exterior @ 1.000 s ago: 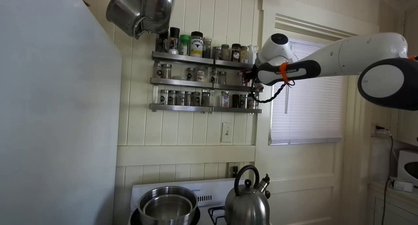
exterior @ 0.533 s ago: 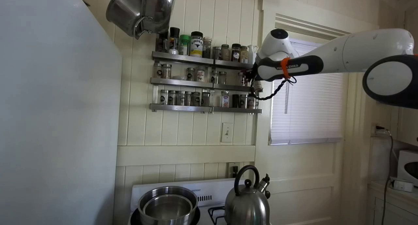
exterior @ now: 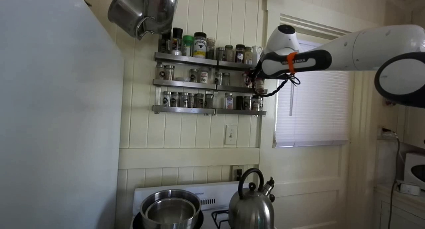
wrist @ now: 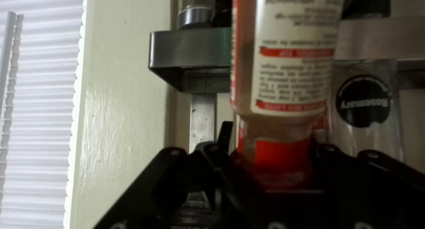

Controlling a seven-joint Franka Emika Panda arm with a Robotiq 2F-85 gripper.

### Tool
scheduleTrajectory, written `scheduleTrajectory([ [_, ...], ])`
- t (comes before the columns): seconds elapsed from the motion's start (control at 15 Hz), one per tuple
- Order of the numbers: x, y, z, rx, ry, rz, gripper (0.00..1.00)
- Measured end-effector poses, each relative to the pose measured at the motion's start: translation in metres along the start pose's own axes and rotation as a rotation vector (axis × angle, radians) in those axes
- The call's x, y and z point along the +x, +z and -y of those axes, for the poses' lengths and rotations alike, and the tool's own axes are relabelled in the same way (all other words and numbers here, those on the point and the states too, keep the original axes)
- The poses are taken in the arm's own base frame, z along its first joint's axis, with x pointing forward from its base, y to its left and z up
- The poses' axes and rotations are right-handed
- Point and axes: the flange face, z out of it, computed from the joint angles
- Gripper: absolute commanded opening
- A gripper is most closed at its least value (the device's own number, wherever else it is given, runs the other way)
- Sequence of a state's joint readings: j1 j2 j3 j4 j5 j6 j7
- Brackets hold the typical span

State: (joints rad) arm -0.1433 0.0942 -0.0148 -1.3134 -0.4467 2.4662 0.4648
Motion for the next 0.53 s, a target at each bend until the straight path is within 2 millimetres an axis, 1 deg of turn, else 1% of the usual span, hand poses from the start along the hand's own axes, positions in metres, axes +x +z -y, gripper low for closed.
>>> scheduleTrajectory([
  [0.27,-0.001,-0.005,-0.002,0.016,0.036,0.027,0.21],
  [0.53,-0.006,-0.012,-0.003,0.044,0.08,0.078,0.21],
])
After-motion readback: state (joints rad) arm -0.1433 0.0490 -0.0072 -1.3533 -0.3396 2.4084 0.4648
